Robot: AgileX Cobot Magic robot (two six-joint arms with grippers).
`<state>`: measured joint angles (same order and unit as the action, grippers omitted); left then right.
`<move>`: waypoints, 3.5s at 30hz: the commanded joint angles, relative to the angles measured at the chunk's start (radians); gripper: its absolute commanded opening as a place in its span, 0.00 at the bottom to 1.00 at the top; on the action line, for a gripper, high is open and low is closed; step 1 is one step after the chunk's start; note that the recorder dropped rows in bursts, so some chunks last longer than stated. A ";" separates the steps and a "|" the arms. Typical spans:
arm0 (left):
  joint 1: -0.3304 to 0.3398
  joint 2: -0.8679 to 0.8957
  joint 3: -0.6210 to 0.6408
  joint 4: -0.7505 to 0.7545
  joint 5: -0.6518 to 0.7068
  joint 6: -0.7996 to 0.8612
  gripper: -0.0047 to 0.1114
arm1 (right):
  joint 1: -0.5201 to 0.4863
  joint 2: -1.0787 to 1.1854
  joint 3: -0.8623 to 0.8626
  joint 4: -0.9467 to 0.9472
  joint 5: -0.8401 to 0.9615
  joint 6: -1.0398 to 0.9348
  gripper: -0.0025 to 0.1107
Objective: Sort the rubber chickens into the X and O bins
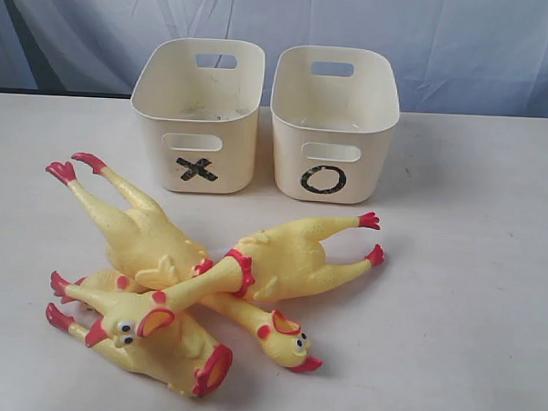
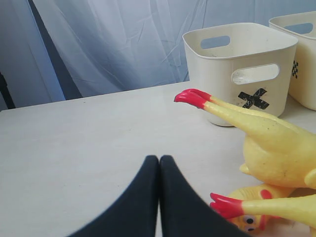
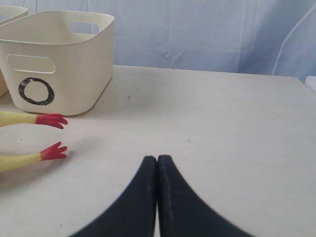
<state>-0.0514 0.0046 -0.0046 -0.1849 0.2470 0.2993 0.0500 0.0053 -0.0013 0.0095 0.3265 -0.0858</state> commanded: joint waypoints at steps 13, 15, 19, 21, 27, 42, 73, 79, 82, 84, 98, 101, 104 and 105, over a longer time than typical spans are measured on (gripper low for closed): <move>-0.010 -0.005 0.005 0.002 -0.015 -0.003 0.04 | -0.008 -0.005 0.001 -0.001 -0.016 -0.002 0.01; -0.010 -0.005 0.005 0.002 -0.015 -0.003 0.04 | -0.008 -0.005 0.001 -0.001 -0.016 -0.002 0.01; -0.010 -0.005 0.005 0.002 -0.015 -0.003 0.04 | -0.008 -0.005 0.001 -0.001 -0.016 -0.002 0.01; -0.010 -0.005 0.005 0.002 -0.015 -0.003 0.04 | -0.008 -0.005 0.001 -0.001 -0.016 -0.002 0.01; -0.010 -0.005 0.005 0.007 -0.028 -0.003 0.04 | -0.008 -0.005 0.001 -0.001 -0.016 -0.002 0.01; -0.010 -0.005 0.005 -0.443 -0.143 -0.005 0.04 | -0.008 -0.005 0.001 -0.001 -0.016 -0.002 0.01; -0.010 0.060 -0.187 -0.755 0.096 0.108 0.04 | -0.008 -0.005 0.001 0.005 -0.016 -0.002 0.01; -0.010 0.187 -0.263 -0.704 0.165 0.135 0.04 | -0.008 -0.005 0.001 0.005 -0.016 -0.002 0.01; -0.010 0.246 -0.311 -0.679 0.209 0.200 0.04 | -0.008 -0.005 0.001 0.005 -0.016 -0.002 0.01; -0.010 0.275 -0.336 -0.644 0.231 0.217 0.04 | -0.008 -0.005 0.001 0.005 -0.016 -0.002 0.01; -0.010 0.329 -0.355 -0.467 0.276 0.221 0.04 | -0.008 -0.005 0.001 0.005 -0.016 -0.002 0.01; -0.010 0.329 -0.355 -0.467 0.276 0.221 0.04 | -0.008 -0.005 0.001 0.005 -0.016 -0.002 0.01; -0.010 0.329 -0.355 -0.478 0.278 0.221 0.04 | -0.008 -0.005 0.001 0.005 -0.016 -0.002 0.01; -0.010 0.329 -0.355 -0.483 0.281 0.221 0.04 | -0.008 -0.005 0.001 0.005 -0.016 -0.002 0.01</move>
<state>-0.0514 0.3289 -0.3543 -0.6552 0.5235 0.5178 0.0500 0.0053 -0.0013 0.0136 0.3246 -0.0858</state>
